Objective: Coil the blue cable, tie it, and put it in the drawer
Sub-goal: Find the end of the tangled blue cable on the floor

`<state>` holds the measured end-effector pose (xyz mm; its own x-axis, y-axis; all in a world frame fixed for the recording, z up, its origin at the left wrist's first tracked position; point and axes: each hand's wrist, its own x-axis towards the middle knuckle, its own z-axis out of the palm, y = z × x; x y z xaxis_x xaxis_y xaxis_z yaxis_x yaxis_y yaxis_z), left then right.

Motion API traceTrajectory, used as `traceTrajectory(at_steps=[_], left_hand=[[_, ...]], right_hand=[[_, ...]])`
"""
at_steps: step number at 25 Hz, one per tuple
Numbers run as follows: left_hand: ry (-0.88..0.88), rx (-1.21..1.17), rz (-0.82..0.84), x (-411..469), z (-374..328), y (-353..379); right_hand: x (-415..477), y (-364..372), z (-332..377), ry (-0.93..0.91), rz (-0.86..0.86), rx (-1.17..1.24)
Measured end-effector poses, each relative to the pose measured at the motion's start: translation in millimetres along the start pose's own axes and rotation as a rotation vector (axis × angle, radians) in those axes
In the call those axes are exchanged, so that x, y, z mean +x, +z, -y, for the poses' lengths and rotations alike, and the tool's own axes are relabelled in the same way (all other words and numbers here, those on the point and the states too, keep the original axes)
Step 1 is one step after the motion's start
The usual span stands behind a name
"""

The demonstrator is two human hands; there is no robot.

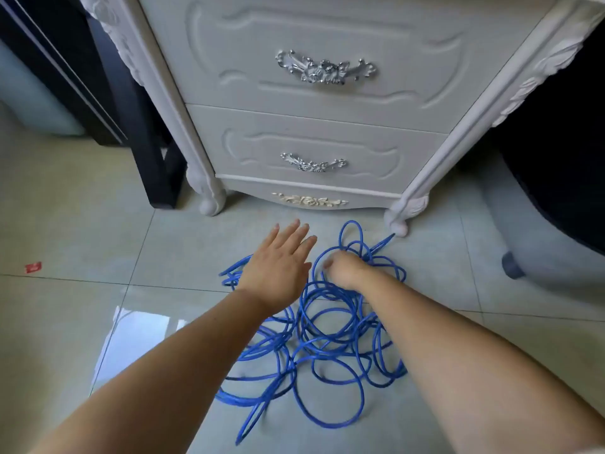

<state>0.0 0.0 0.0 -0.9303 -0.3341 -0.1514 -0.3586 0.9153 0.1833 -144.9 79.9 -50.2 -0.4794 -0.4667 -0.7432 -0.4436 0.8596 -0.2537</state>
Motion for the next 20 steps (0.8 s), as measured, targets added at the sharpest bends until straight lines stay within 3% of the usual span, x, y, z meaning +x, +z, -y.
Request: traceTrajectory(at_steps=[5,9,11,16,18,20], left_hand=[[0.043,0.004,-0.04,1,12,23],[0.054,0.024,-0.117,-4,16,26],[0.048,0.014,-0.111,-9,16,25],[0.018,0.0,-0.154,-22,8,2],[0.011,-0.067,-0.182,-25,-3,-22],[0.021,-0.142,-0.219,-32,-17,-51]], right_hand=[[30,27,11,0.017,0.132,-0.221],[41,41,5,-0.028,0.101,-0.339],[36,39,3,-0.062,0.051,-0.119],[-31,-3,-5,-0.162,-0.242,0.878],[-65,-27,-5,-0.263,-0.228,1.103],[-106,-50,-3,-0.342,-0.202,1.182]])
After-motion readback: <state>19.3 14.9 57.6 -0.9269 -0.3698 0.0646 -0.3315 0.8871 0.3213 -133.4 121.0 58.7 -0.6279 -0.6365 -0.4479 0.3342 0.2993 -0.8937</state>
